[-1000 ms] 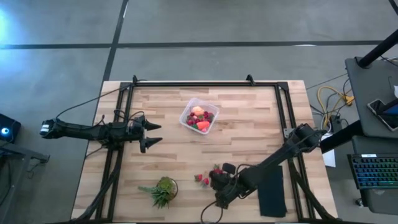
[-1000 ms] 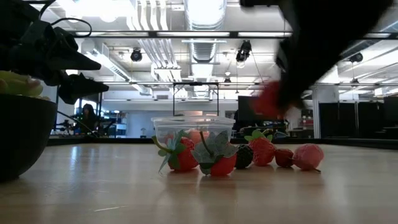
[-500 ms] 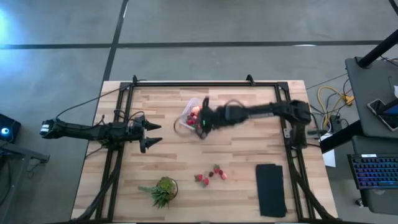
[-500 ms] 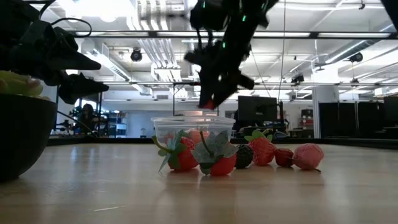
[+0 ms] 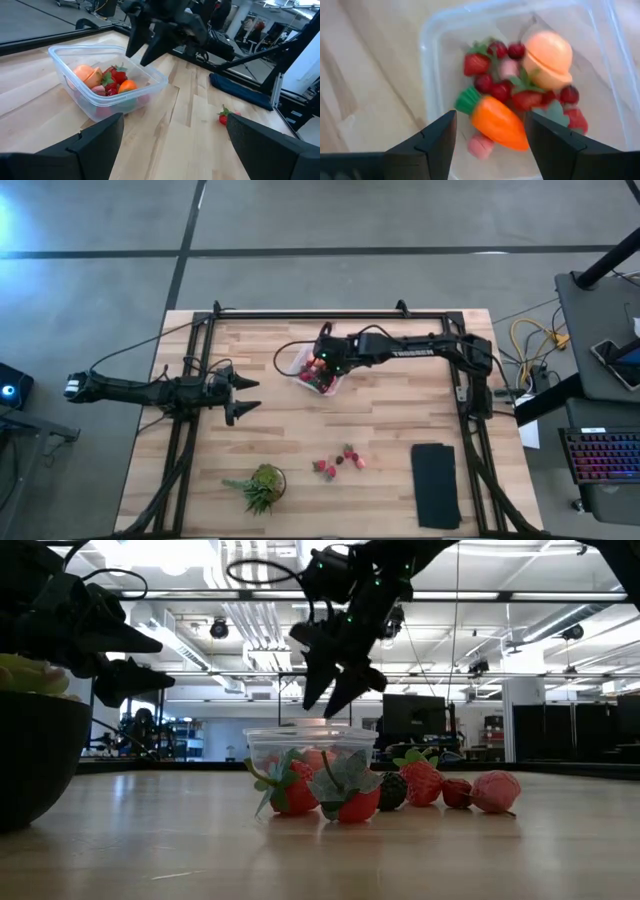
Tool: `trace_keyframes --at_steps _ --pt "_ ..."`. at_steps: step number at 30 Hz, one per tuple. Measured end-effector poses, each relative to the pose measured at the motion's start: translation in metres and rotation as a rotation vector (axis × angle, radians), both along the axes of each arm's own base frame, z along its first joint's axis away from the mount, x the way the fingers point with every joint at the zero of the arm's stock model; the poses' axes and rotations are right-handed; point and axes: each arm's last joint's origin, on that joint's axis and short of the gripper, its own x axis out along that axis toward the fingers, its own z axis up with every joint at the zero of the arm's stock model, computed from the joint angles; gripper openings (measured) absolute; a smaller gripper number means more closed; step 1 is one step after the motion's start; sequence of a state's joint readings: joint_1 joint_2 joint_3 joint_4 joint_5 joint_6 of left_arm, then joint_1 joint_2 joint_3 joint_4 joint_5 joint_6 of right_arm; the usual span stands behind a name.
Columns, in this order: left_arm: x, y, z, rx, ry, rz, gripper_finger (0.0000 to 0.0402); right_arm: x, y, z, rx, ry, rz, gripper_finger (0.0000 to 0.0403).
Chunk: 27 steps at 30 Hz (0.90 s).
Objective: Pick and placing Produce into tupperware
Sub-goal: Put the pink peach into the transparent bin
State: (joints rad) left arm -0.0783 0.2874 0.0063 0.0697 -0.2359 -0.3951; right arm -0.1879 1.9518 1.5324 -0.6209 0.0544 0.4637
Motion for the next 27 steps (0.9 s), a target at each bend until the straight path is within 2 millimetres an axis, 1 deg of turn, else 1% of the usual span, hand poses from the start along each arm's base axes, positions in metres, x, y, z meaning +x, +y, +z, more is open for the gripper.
trace_keyframes --at_steps 4,6,8,12,14,19,23,27 --pt "0.000 0.000 0.000 0.000 -0.001 0.000 0.0338 0.007 0.019 0.010 -0.062 -0.014 0.048 0.0228" --pt "0.000 0.000 0.000 0.000 -0.001 0.001 0.0338 0.006 0.029 0.010 -0.059 0.011 0.085 0.0228" --pt "0.000 0.000 0.000 0.000 0.000 0.000 0.0338 -0.001 0.039 0.005 -0.038 0.106 0.119 0.0226" --pt "0.000 0.000 0.000 0.000 0.000 0.000 0.0338 -0.025 0.058 -0.010 0.045 0.349 0.147 0.0220" --pt "0.000 0.000 0.000 0.000 -0.001 0.000 0.0338 -0.033 0.073 -0.014 0.087 0.424 0.169 0.0215" --pt "0.000 0.000 0.000 0.000 0.000 0.000 0.0338 -0.046 0.124 -0.020 0.244 0.459 0.223 0.0201" --pt "0.000 0.000 0.000 0.000 0.000 0.000 0.0338 -0.054 0.158 -0.025 0.251 0.478 0.181 0.0193" --pt "0.000 0.000 0.000 0.000 0.000 0.000 0.0338 -0.057 0.179 -0.026 0.239 0.463 0.133 0.0199"
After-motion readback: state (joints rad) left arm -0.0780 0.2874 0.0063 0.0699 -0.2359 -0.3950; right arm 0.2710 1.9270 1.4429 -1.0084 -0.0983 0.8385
